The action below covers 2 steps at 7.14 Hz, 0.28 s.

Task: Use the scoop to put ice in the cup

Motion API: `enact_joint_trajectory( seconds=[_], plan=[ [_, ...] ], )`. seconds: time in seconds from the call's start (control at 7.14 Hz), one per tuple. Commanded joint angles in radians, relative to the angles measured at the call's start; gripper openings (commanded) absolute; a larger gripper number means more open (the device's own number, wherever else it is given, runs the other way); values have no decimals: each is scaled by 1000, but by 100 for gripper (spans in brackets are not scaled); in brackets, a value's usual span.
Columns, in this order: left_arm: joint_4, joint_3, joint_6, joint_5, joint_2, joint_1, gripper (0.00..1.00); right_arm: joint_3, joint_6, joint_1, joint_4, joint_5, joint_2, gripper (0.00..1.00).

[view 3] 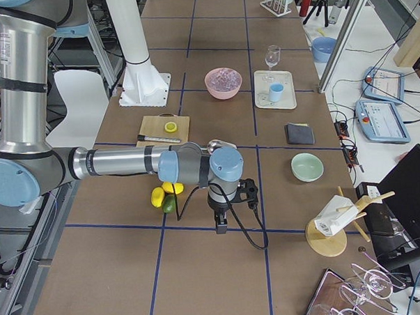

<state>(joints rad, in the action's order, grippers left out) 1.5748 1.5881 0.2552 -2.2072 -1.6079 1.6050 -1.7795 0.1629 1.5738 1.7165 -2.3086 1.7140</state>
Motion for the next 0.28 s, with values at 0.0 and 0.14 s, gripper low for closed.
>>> enact_joint_trajectory(
  seconds=[0.0, 0.14],
  plan=[
    [-2, 29, 2, 18, 2, -2, 100, -1, 0, 0, 0, 0, -4, 100],
    [-1, 29, 2, 15, 2, -2, 100, -1, 0, 0, 0, 0, -4, 100]
  ],
)
